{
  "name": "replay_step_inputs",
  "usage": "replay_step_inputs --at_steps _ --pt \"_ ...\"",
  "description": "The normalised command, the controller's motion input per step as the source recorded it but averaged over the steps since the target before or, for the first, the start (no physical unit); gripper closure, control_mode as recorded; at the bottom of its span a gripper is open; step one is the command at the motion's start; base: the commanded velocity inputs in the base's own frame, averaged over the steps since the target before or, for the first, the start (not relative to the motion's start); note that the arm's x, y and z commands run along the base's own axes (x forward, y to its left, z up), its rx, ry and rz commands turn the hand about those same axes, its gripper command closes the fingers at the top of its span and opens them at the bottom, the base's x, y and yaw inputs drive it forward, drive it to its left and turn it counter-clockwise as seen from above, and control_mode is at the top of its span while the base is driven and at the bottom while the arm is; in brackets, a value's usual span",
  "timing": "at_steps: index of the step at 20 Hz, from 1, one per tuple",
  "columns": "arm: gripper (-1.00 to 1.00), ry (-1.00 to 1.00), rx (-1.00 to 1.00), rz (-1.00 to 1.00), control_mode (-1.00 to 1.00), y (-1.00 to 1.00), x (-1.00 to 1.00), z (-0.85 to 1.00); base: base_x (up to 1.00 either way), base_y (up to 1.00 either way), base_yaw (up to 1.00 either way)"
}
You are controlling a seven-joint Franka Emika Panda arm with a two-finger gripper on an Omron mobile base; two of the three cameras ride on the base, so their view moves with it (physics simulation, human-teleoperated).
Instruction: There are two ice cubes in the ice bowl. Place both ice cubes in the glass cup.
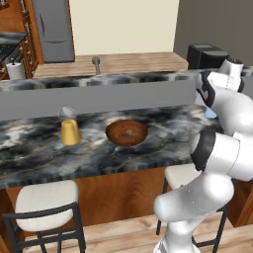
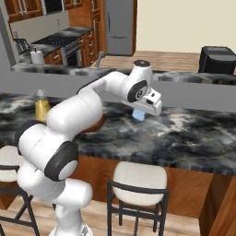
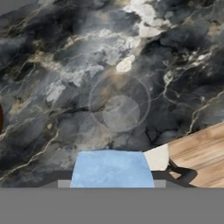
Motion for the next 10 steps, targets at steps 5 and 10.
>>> replay_step_inputs --at_steps 5,10 --pt "1.0 0.0 0.01 0.0 -1.0 0.0 0.03 0.0 0.0 0.0 0.0" --pt "1.0 0.0 0.0 0.0 -1.0 0.0 0.0 0.0 0.0 0.0 0.0"
